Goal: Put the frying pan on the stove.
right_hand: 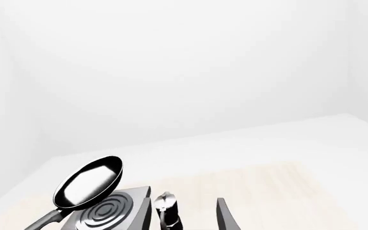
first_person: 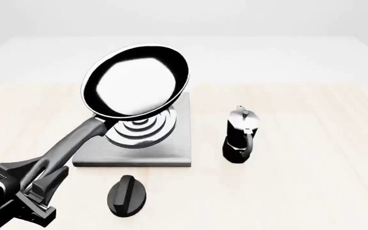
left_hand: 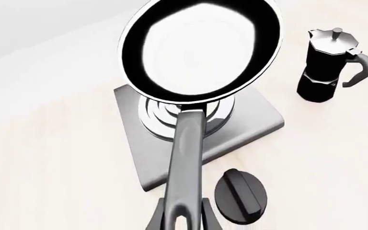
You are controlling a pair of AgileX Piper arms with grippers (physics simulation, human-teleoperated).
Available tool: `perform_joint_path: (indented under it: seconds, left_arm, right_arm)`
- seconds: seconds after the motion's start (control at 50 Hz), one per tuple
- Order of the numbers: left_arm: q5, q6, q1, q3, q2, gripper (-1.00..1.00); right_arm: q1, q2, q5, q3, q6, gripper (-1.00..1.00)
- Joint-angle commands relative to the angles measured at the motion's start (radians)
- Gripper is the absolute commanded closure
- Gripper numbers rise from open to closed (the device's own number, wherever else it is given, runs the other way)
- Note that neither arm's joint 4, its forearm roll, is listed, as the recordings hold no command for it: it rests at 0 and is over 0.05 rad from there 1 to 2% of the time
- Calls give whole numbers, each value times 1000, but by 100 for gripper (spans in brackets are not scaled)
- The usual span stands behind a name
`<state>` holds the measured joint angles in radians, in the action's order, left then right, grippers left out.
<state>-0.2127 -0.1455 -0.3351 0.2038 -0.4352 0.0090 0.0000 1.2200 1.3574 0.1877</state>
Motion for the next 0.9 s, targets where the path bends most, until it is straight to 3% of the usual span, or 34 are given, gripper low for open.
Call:
perform_joint_path:
  seconds: [0.02, 0.32, 0.9]
  left_arm:
    - [25, -8, 8, -8, 32, 100]
    - [58, -17, 16, -57, 45, 100]
    - [345, -34, 54, -142, -191, 100]
  right_arm:
    - [-13, 0, 0, -15, -10, -100]
    - [-14, 0, 0, -17, -10, -100]
    - [-19, 0, 0, -23, -4, -100]
